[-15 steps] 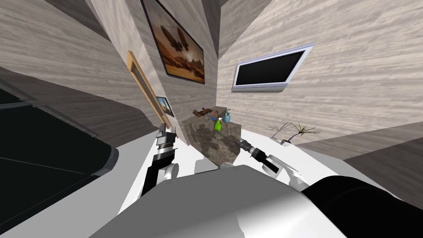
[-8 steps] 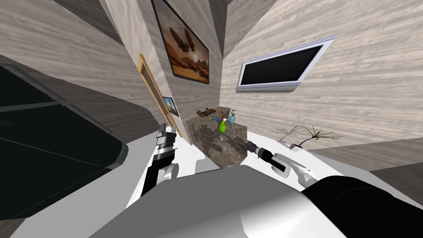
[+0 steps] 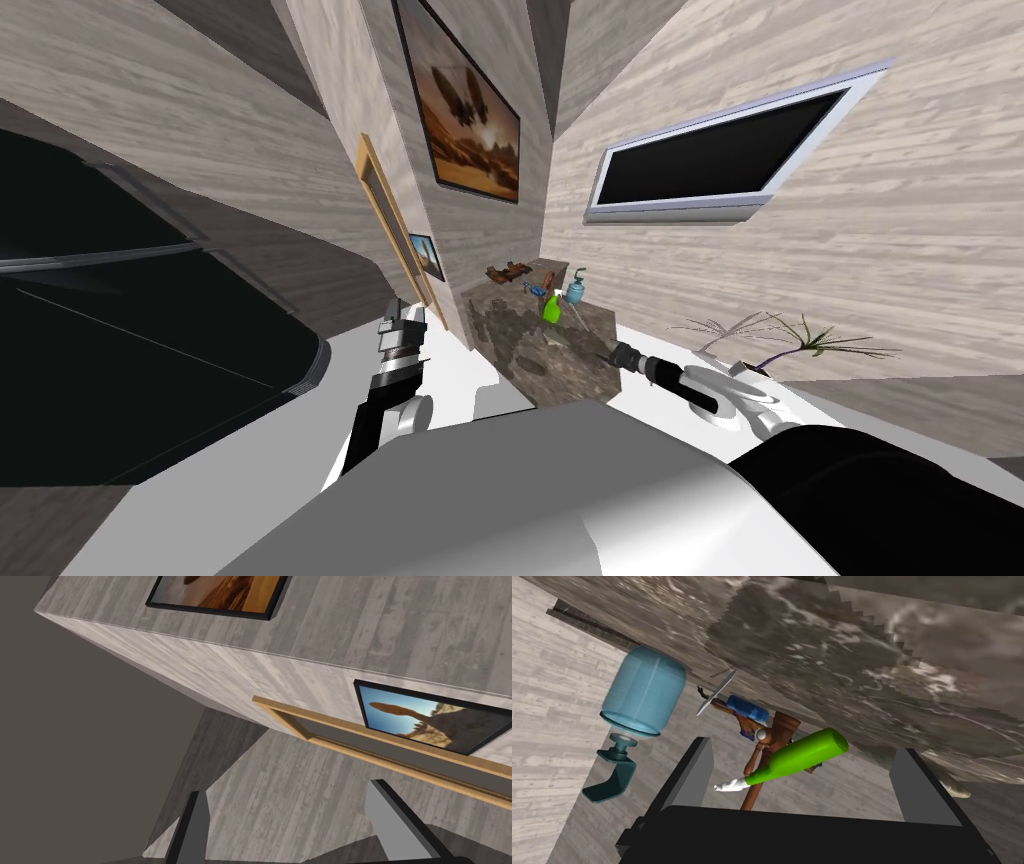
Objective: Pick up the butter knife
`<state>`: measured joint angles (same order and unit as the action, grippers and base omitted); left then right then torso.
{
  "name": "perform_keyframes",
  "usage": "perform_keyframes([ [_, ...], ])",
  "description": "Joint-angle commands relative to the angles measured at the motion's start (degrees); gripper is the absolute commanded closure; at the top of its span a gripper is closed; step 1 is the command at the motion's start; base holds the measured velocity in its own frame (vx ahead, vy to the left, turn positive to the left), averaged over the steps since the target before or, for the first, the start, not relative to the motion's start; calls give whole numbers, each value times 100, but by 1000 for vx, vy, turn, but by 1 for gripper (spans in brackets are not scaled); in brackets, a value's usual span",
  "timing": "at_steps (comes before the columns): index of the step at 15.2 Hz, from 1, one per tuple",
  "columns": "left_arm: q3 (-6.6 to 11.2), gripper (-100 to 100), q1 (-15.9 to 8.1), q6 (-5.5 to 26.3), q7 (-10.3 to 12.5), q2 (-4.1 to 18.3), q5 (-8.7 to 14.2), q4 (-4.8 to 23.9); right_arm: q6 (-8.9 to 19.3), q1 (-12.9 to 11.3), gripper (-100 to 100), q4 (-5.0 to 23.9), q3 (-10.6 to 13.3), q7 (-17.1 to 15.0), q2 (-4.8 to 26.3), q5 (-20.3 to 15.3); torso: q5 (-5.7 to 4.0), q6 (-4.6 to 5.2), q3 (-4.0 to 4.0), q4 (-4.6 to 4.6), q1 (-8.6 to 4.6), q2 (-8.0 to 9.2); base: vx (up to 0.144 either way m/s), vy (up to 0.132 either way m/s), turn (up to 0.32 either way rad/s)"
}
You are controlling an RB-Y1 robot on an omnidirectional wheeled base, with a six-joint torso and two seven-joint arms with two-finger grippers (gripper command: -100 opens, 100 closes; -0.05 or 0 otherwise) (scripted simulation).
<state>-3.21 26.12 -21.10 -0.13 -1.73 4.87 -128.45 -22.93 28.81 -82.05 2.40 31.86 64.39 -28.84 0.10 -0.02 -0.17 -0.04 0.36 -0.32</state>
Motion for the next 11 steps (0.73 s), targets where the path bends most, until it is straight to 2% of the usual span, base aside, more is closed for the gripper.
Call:
perform_keyframes([
  [1, 0, 0, 0, 0, 0, 0, 0, 0, 24, 67, -100, 107, -21, 76, 217, -101, 0, 0, 0, 0, 0, 0, 48, 83, 83],
  [2, 0, 0, 0, 0, 0, 0, 0, 0, 34, 75, -100, 299, -3, 164, 402, -231, 1, 1, 1, 0, 1, 2, 68, 79, 114],
  [3, 0, 0, 0, 0, 0, 0, 0, 0, 34, 75, -100, 299, -3, 164, 409, -231, 1, 0, 0, 0, 2, -2, 65, 66, 83],
  [5, 0, 0, 0, 0, 0, 0, 0, 0, 51, 97, -100, 655, 41, 331, 724, -477, 0, 1, -1, 0, -4, -1, 61, 81, 119],
  [6, 0, 0, 0, 0, 0, 0, 0, 0, 51, 97, -100, 659, 41, 331, 757, -477, 1, 0, -1, 0, 2, -3, 58, 88, 105],
  [11, 0, 0, 0, 0, 0, 0, 0, 0, 78, 189, -100, 1370, 200, 663, 1370, -974, 3, 0, -3, -1, 7, -6, 69, 89, 128],
])
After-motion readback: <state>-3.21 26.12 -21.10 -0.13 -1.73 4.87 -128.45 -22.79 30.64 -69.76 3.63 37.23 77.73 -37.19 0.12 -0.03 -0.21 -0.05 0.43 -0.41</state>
